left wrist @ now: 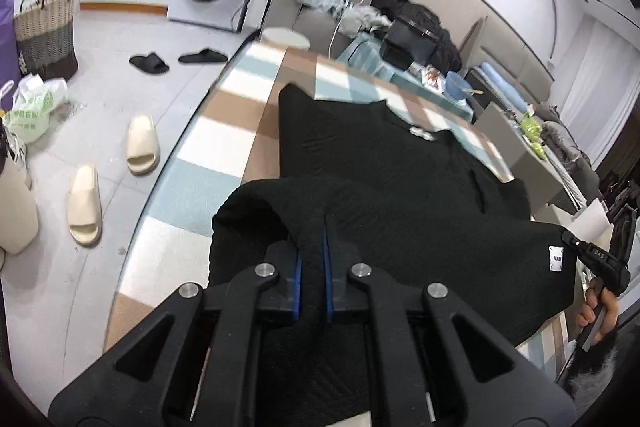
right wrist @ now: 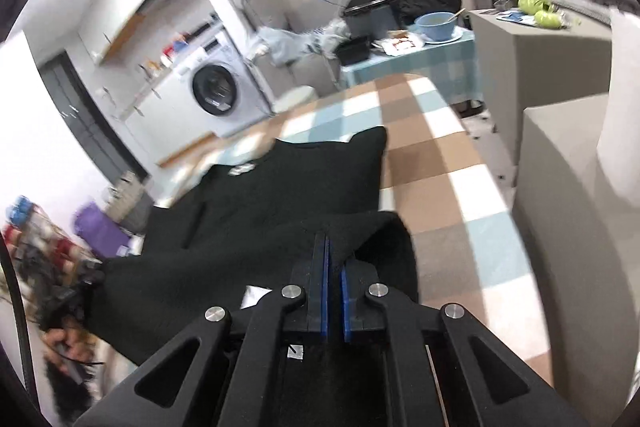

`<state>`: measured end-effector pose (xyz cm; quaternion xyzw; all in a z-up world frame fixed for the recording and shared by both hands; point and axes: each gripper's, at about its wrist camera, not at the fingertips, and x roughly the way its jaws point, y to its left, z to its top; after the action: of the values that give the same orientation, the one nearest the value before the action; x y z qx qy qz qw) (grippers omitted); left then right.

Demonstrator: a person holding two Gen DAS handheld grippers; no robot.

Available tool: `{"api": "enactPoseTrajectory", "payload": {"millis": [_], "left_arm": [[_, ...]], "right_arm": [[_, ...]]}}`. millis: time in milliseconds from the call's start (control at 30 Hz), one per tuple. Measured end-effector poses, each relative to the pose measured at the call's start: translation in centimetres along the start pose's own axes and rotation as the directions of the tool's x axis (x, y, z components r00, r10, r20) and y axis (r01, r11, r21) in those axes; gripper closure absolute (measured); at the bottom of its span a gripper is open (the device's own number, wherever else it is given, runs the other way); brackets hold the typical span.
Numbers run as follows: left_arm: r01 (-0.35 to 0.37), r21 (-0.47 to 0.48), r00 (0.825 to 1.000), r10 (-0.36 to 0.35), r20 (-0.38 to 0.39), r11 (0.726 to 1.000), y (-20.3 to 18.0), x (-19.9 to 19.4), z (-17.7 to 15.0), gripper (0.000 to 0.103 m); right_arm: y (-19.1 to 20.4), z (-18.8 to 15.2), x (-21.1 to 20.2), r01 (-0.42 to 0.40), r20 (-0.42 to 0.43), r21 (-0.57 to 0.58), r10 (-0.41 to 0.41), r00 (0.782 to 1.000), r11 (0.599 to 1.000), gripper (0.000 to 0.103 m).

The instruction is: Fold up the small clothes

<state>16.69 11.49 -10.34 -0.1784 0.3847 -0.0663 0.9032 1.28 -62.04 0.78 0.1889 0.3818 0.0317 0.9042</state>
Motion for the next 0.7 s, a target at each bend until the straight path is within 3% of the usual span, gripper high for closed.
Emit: {"api": "enactPoseTrajectory", "payload": {"millis": [133, 300, 367, 700], "left_arm": [[-0.015, -0.032, 0.998, 0.013, -0.061, 0.999, 1.0, 1.9, -0.3, 0.095], [-0.039, -0.002, 0.998, 0.038, -0.043, 0.999, 1.1, 0.6, -1.2, 0.088], [-0.071, 0.027, 0.997, 0.072, -0.033, 0.997, 0.9, -0.3, -1.8, 0.081], [-0.092, 0.009, 0.995, 0.092, -0.027, 0.996, 1.2, -2.7, -4.3, 0.063]], "right_arm": [[-0.7, -0.5, 2.1, 0.056, -0.068, 0.029, -0.054, 0.996, 0.998, 0.097], [-2.3, -2.0, 0.8, 0.016, -0.09, 0.075, -0.009, 0.996, 0.997, 0.084], [-3.0, -3.0, -0.3, 0.0, -0.103, 0.094, 0.01, 0.995, 0.996, 0.072], [-4.2, -7.1, -3.7, -0.046, -0.097, 0.162, 0.062, 0.993, 0.986, 0.064]]}}
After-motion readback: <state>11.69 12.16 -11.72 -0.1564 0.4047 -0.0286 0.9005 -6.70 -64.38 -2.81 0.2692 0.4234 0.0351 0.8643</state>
